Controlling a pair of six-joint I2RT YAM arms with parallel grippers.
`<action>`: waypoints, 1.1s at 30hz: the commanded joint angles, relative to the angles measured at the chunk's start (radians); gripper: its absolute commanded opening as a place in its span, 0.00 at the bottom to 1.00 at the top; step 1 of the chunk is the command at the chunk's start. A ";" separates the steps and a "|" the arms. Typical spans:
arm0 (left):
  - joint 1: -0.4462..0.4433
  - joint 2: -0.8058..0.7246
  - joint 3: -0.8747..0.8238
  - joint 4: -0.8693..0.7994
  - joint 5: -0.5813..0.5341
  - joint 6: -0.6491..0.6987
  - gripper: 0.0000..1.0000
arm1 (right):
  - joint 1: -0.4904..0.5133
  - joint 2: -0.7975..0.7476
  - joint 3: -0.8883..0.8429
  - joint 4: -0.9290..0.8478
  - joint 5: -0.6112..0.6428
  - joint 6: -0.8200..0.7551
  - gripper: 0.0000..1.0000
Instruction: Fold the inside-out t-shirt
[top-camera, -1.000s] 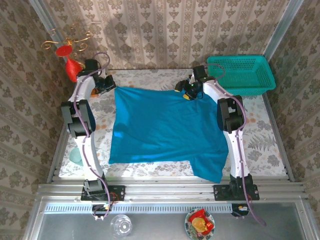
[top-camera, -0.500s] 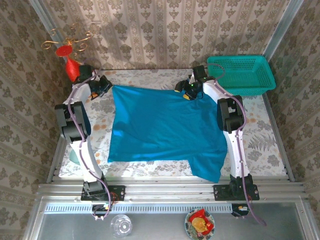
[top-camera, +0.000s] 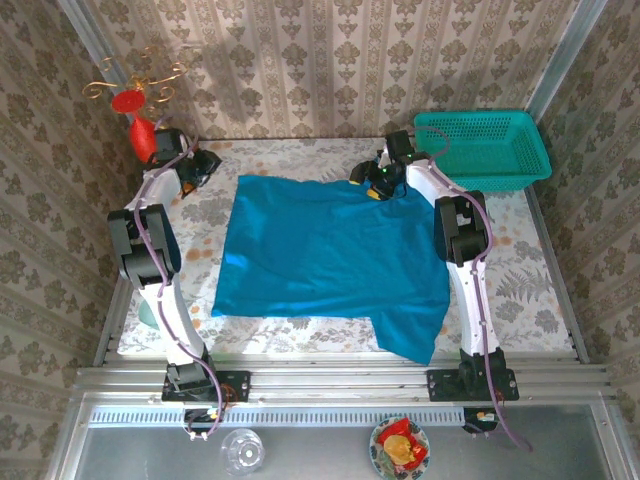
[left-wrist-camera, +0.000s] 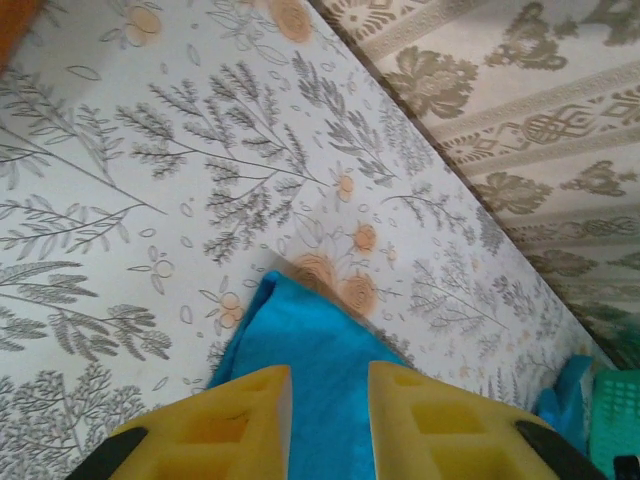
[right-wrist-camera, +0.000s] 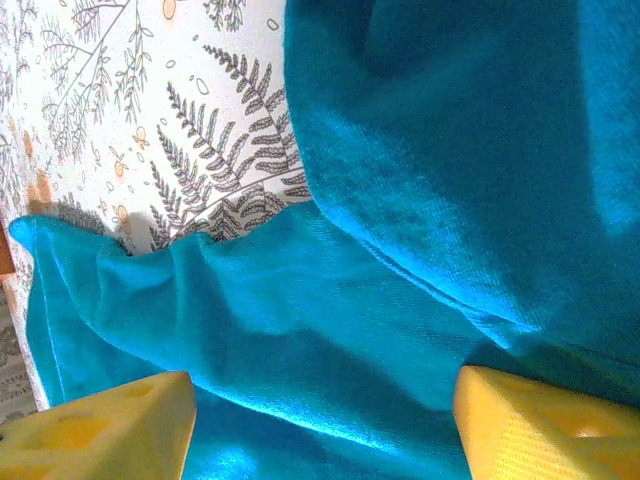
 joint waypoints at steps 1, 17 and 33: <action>-0.004 -0.068 0.021 -0.062 -0.051 0.058 0.29 | -0.008 -0.017 0.013 -0.136 0.054 -0.043 0.73; -0.219 -0.383 -0.402 -0.330 -0.192 0.302 0.35 | 0.018 -0.464 -0.371 -0.120 0.086 -0.075 0.73; -0.113 -0.465 -0.816 -0.233 -0.205 0.251 0.36 | -0.012 -0.859 -0.978 -0.172 0.273 -0.126 0.76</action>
